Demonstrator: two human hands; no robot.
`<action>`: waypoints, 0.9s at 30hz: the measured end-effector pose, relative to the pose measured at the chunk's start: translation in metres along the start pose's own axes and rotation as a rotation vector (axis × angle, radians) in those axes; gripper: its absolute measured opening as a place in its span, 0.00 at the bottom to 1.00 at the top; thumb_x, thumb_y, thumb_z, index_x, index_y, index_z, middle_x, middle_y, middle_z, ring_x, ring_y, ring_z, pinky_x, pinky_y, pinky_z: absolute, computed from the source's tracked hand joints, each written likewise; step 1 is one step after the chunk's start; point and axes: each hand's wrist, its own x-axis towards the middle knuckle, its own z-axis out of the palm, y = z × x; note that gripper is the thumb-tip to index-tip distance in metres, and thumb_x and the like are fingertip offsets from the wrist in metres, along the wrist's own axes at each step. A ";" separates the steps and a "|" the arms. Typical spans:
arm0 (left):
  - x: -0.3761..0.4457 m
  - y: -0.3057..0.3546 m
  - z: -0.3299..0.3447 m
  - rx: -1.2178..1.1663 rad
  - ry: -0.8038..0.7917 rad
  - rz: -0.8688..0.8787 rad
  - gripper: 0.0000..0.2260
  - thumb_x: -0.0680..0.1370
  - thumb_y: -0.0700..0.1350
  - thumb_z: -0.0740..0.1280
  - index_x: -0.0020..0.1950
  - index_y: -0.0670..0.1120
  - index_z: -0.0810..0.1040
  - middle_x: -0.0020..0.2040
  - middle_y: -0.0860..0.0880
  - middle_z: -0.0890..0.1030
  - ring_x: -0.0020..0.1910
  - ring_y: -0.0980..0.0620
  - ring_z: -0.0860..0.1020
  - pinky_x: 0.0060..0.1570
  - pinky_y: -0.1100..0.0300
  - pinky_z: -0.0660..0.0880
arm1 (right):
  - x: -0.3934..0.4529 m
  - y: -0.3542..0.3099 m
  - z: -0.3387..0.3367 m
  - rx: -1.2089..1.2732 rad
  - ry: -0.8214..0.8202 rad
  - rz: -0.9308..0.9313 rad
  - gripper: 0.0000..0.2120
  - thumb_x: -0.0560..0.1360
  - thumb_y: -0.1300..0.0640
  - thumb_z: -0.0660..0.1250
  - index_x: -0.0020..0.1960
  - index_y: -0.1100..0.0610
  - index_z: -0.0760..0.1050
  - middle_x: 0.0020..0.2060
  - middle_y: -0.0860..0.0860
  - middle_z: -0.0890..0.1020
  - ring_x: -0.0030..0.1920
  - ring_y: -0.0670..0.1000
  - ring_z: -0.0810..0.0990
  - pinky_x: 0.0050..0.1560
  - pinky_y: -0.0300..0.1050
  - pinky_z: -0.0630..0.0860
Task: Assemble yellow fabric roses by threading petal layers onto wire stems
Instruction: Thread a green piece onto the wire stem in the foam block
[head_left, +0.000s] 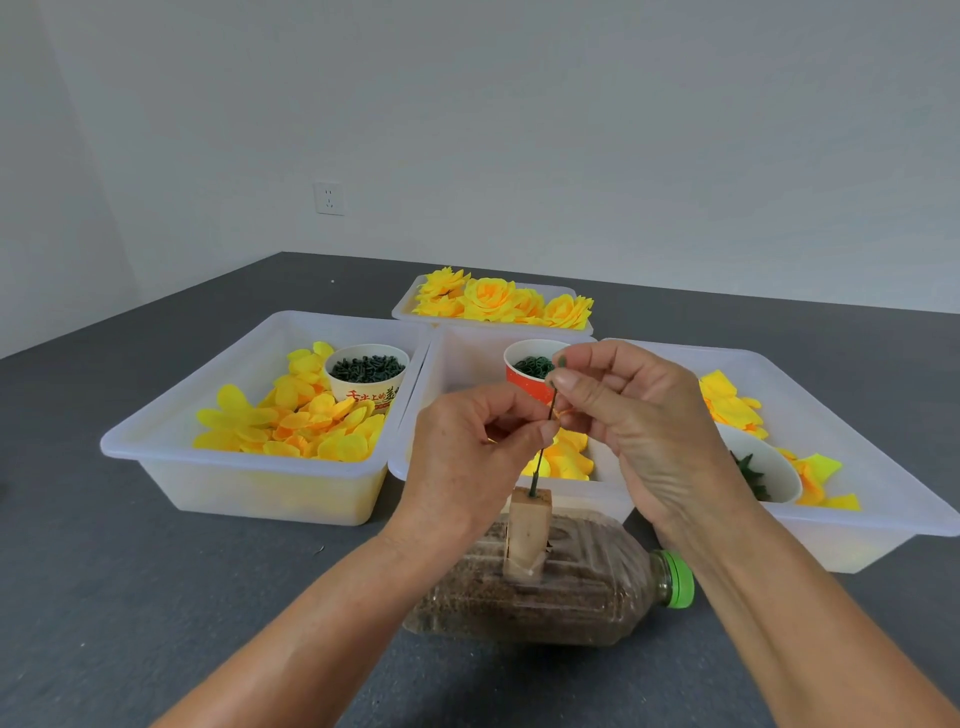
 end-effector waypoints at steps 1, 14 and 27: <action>0.000 0.000 0.000 0.003 -0.001 0.002 0.11 0.71 0.37 0.73 0.35 0.53 0.81 0.29 0.55 0.79 0.30 0.59 0.73 0.35 0.62 0.73 | 0.000 0.000 0.000 -0.010 -0.004 -0.023 0.08 0.70 0.68 0.69 0.41 0.57 0.80 0.32 0.50 0.83 0.32 0.46 0.79 0.34 0.37 0.78; -0.001 0.001 0.000 -0.006 0.006 -0.006 0.10 0.71 0.38 0.73 0.35 0.52 0.81 0.30 0.55 0.80 0.32 0.57 0.75 0.36 0.60 0.74 | 0.000 0.004 -0.003 0.148 -0.073 0.039 0.07 0.62 0.61 0.71 0.41 0.59 0.79 0.33 0.52 0.83 0.33 0.48 0.81 0.36 0.41 0.80; -0.002 0.003 0.000 -0.011 -0.009 0.004 0.08 0.72 0.36 0.72 0.37 0.48 0.82 0.29 0.55 0.80 0.30 0.61 0.75 0.33 0.68 0.72 | 0.008 0.017 0.000 0.514 -0.030 0.543 0.11 0.61 0.57 0.69 0.43 0.56 0.77 0.32 0.48 0.82 0.41 0.49 0.79 0.46 0.46 0.74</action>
